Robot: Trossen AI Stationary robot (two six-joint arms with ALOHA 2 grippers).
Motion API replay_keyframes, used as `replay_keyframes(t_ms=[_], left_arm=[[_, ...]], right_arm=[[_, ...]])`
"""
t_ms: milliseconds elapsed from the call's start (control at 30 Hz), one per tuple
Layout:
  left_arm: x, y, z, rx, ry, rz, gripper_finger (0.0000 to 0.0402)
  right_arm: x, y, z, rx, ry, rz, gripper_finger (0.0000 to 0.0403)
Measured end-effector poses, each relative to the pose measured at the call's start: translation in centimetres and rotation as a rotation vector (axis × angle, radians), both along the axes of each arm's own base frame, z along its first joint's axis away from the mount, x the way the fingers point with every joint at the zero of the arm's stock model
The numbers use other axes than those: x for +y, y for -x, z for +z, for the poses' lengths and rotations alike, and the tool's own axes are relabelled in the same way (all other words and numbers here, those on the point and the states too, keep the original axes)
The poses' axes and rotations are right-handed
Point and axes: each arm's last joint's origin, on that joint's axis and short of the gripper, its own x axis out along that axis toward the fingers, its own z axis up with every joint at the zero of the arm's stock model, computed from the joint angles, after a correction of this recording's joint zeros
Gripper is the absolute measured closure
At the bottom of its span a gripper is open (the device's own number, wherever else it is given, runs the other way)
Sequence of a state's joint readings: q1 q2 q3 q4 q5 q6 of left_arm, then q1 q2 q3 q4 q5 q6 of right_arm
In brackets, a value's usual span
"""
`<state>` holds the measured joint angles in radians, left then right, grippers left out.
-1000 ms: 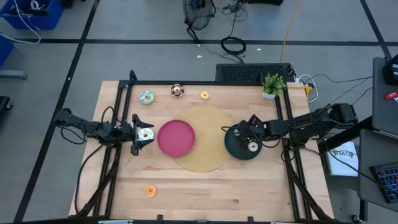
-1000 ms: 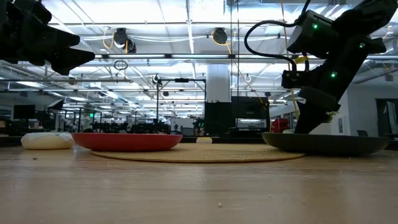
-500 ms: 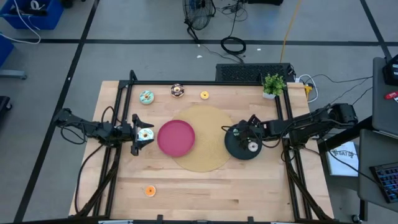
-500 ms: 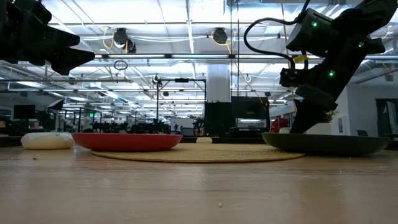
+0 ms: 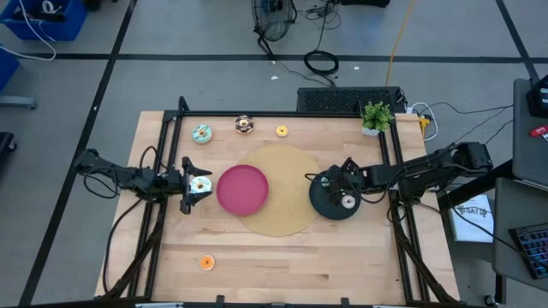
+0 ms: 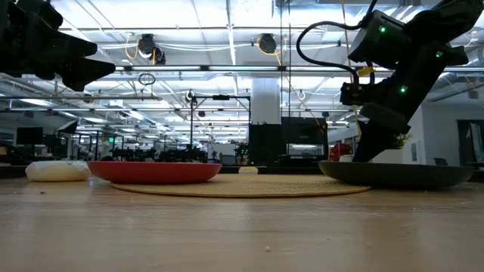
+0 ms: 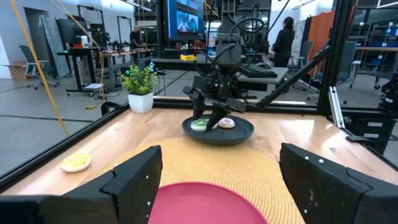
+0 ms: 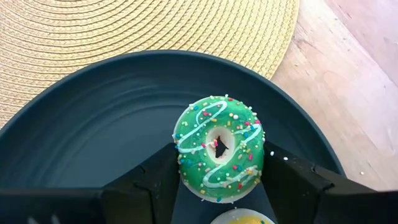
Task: Pick & Place donuts
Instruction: Put the small green donut on the black plate
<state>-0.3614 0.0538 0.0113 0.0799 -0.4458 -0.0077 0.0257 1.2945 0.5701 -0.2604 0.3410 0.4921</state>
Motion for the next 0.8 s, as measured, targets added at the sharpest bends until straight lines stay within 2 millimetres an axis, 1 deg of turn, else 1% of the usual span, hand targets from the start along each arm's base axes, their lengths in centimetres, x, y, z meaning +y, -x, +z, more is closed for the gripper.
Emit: replay_keyframes(t_ms=[267,533,800], left_arm=[[0.0,0.0,0.0,0.000,0.000,0.000,0.0082],[0.0,0.0,0.0,0.000,0.000,0.000,0.0082],[0.0,0.0,0.0,0.000,0.000,0.000,0.0082]], right_arm=[[0.0,0.0,0.0,-0.001,0.002,0.003,0.0206],[0.0,1.0,-1.7,-0.032,0.000,0.004,0.0206],[0.0,1.1,-1.8,-0.031,-0.001,0.008,0.0206]])
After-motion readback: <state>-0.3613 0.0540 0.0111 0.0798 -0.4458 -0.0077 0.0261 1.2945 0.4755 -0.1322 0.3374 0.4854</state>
